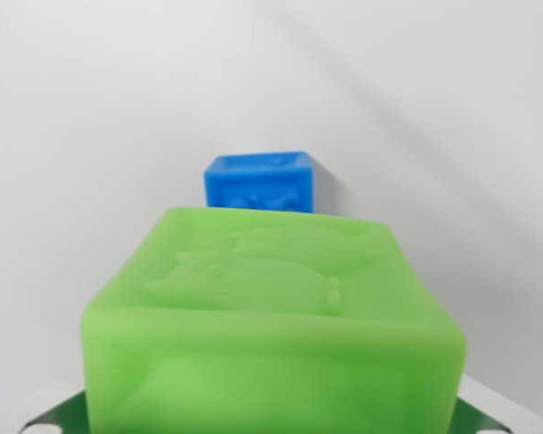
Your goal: Stack cube
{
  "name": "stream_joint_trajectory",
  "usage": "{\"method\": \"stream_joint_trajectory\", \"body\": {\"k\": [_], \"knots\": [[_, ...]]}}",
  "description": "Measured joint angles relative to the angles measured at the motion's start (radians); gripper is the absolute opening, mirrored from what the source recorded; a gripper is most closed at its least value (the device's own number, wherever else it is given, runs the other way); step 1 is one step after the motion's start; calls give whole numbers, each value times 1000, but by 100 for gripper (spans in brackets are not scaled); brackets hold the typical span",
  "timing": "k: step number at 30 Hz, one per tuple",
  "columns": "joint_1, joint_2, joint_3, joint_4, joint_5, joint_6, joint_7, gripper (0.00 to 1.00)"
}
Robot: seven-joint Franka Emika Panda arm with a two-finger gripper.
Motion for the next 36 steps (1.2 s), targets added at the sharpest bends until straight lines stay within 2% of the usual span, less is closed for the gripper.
{"method": "stream_joint_trajectory", "body": {"k": [4, 11, 23, 36], "knots": [[0, -8, -3, -10, -1, 4, -15, 0], [0, 67, -4, -15, 3, 71, -24, 0], [0, 154, -3, -20, 27, 164, -43, 0], [0, 237, 4, -18, 56, 244, -63, 0]]}}
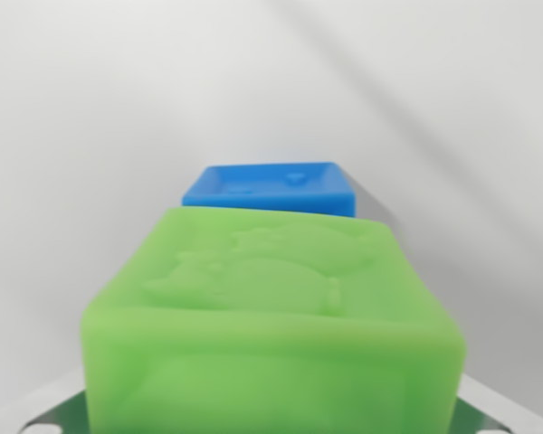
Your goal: Stack cube
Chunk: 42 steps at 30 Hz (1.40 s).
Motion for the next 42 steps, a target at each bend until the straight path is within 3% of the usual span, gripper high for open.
{"method": "stream_joint_trajectory", "body": {"k": [11, 22, 23, 42], "knots": [[0, 52, 5, 6, 20, 46, -15, 0], [-1, 71, 7, 8, 29, 64, -23, 0], [-1, 72, 8, 9, 29, 64, -23, 100], [-1, 72, 8, 9, 29, 64, -24, 100]]}}
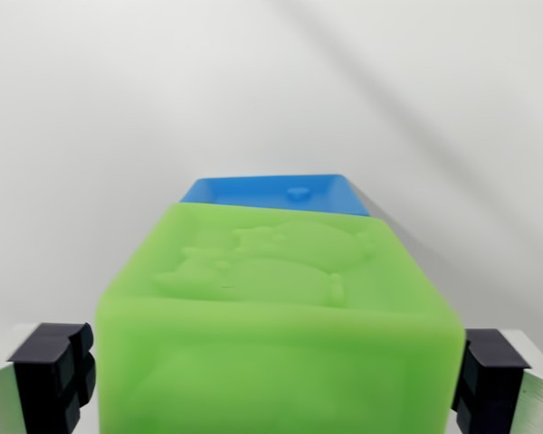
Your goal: Stack cube
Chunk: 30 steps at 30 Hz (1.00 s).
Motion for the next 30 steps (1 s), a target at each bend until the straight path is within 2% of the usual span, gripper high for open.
{"method": "stream_joint_trajectory", "body": {"k": [19, 24, 30], "knots": [[1, -4, -1, 0, 0, -3, 0, 100], [4, -23, -5, -3, -5, -18, 4, 100], [7, -63, -12, -7, -19, -53, 13, 100]]}}
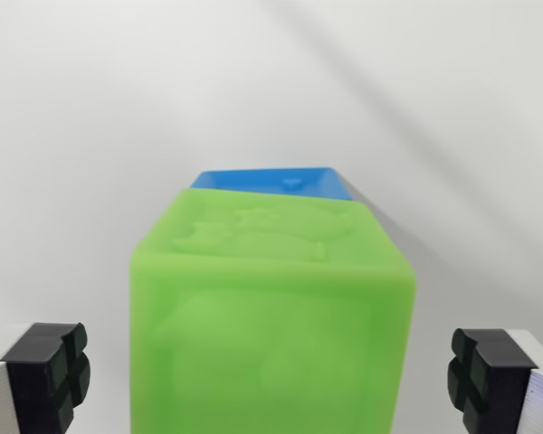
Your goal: Stack cube
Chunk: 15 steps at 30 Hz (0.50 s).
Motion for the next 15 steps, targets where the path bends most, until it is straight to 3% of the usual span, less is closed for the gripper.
{"method": "stream_joint_trajectory", "body": {"k": [15], "knots": [[1, -139, -8, -7, -47, -127, 33, 100]]}}
